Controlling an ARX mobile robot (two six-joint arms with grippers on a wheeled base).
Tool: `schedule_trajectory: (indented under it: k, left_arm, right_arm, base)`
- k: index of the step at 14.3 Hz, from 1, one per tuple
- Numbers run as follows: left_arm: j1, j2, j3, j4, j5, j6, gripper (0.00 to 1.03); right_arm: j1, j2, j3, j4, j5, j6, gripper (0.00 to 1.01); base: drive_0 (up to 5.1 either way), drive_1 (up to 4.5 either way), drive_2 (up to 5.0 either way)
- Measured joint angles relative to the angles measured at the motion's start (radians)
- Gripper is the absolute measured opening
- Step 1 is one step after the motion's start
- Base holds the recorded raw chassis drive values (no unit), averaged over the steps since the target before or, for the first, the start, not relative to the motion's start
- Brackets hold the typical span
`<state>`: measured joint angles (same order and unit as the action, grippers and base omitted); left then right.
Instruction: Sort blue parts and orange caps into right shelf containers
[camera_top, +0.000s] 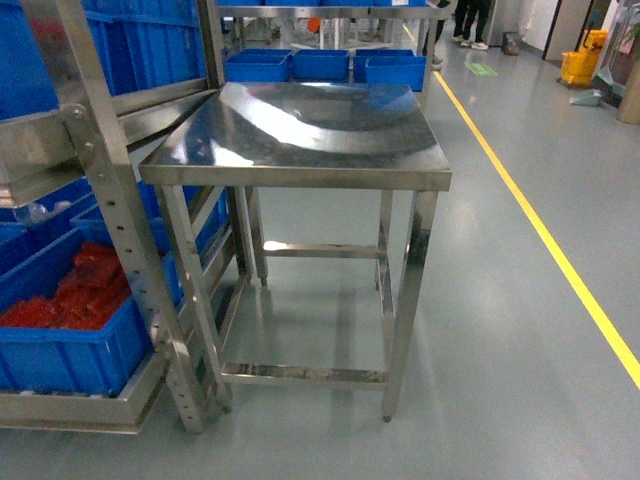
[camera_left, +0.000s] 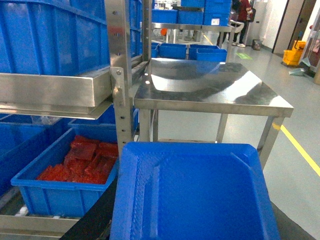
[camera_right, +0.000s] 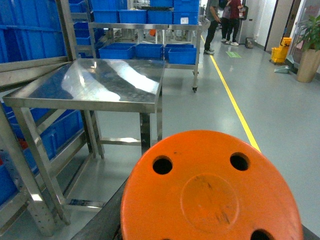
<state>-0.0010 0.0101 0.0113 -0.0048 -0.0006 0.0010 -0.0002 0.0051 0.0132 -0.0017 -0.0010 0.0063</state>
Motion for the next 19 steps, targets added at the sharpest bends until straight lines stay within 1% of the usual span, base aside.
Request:
schedule_trajectory:
  k: [3, 4, 19]
  left_arm:
    - [0.0, 0.0, 0.0, -0.01, -0.002, 0.0, 0.41]
    - [0.0, 0.0, 0.0, 0.004, -0.002, 0.0, 0.41]
    - [0.0, 0.0, 0.0, -0.002, 0.0, 0.0, 0.41]
  right_arm:
    - [0.0, 0.0, 0.0, -0.005, 0.0, 0.0, 0.43]
    - [0.0, 0.0, 0.0, 0.0, 0.0, 0.0, 0.43]
    - [0.0, 0.0, 0.0, -0.004, 0.001, 0.0, 0.43]
  base:
    - [0.0, 0.0, 0.0]
    - [-2.6, 1.41, 1.4]
    - [-4.8, 1.57, 3.4]
